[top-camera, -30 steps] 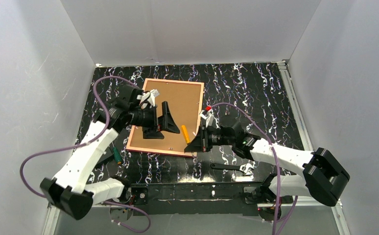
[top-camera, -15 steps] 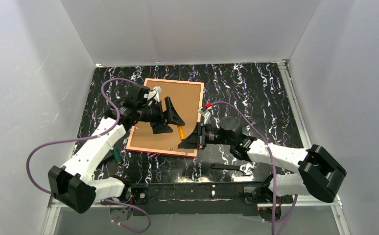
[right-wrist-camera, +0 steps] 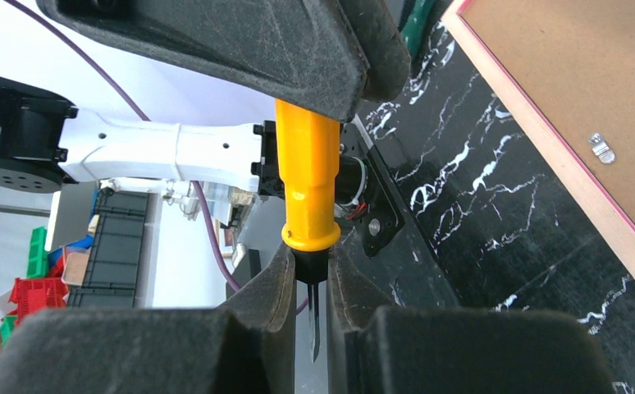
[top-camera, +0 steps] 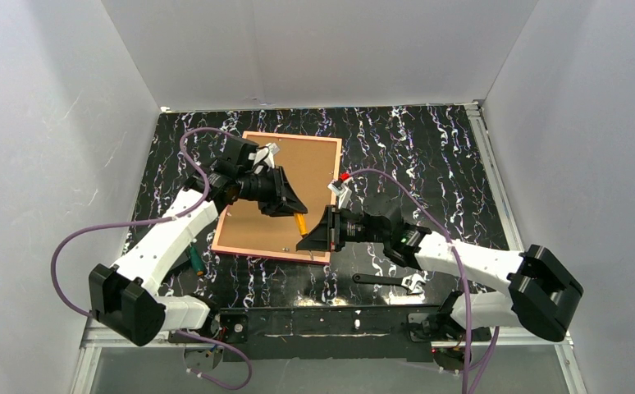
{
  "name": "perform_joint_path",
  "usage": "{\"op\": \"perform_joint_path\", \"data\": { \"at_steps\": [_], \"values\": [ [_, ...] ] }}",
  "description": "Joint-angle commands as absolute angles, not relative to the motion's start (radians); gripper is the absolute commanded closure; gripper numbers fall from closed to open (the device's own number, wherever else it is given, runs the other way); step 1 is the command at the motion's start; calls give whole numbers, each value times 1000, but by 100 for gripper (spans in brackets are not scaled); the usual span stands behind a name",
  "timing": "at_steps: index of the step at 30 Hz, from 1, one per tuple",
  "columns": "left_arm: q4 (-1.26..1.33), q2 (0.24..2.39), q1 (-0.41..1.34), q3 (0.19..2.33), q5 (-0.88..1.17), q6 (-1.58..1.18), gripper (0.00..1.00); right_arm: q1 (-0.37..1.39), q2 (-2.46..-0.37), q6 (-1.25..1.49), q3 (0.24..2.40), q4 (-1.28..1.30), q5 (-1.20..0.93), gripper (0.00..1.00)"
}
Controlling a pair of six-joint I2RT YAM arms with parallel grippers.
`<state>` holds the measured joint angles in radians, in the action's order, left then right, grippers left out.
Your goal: Take the photo out of the frame
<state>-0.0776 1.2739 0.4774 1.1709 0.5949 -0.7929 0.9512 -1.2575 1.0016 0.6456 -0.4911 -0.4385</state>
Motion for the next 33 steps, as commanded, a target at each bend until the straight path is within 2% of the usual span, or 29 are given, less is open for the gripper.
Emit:
{"op": "perform_joint_path", "data": {
  "at_steps": [1, 3, 5, 7, 13, 16, 18, 20, 22, 23, 24, 25, 26, 28, 30, 31, 33],
  "values": [
    [-115, 1313, 489, 1233, 810, -804, 100, 955, -1209, 902, 768, -261, -373, 70],
    [-135, 1337, 489, 1252, 864, -787, 100, 955, -1191, 858, 809, -158, -357, 52],
    [-152, 1353, 492, 1268, 909, -772, 100, 951, -1183, 823, 844, -80, -349, 44],
    [-164, 1359, 494, 1273, 929, -758, 100, 944, -1185, 794, 868, -50, -361, 41],
    [-191, 1358, 500, 1285, 943, -726, 100, 877, -1205, 825, 871, -72, -410, 41],
    [-220, 1360, 501, 1300, 937, -704, 100, 868, -1223, 812, 905, -58, -430, 46],
    [-238, 1366, 504, 1312, 935, -682, 100, 867, -1246, 802, 930, -49, -465, 53],
    [-278, 1375, 506, 1334, 923, -647, 100, 867, -1264, 796, 943, -63, -502, 69],
    [-379, 1387, 506, 1378, 851, -597, 100, 866, -1272, 807, 948, -75, -509, 95],
    [-457, 1389, 505, 1410, 786, -562, 100, 867, -1274, 813, 948, -78, -498, 99],
    [-522, 1377, 504, 1431, 699, -535, 83, 866, -1274, 827, 944, -78, -476, 99],
    [-527, 1345, 503, 1417, 626, -531, 59, 863, -1270, 846, 936, -88, -449, 99],
    [-493, 1297, 502, 1388, 581, -542, 43, 857, -1265, 871, 921, -111, -427, 99],
    [-434, 1221, 492, 1333, 541, -564, 21, 843, -1255, 933, 875, -193, -396, 99],
    [-427, 1175, 491, 1312, 511, -568, 6, 822, -1253, 1000, 833, -262, -372, 99],
    [-415, 1151, 491, 1296, 504, -573, 2, 808, -1257, 1032, 815, -290, -364, 99],
    [-352, 1113, 490, 1245, 524, -580, 2, 775, -1264, 1099, 786, -340, -363, 99]
  ]
}}
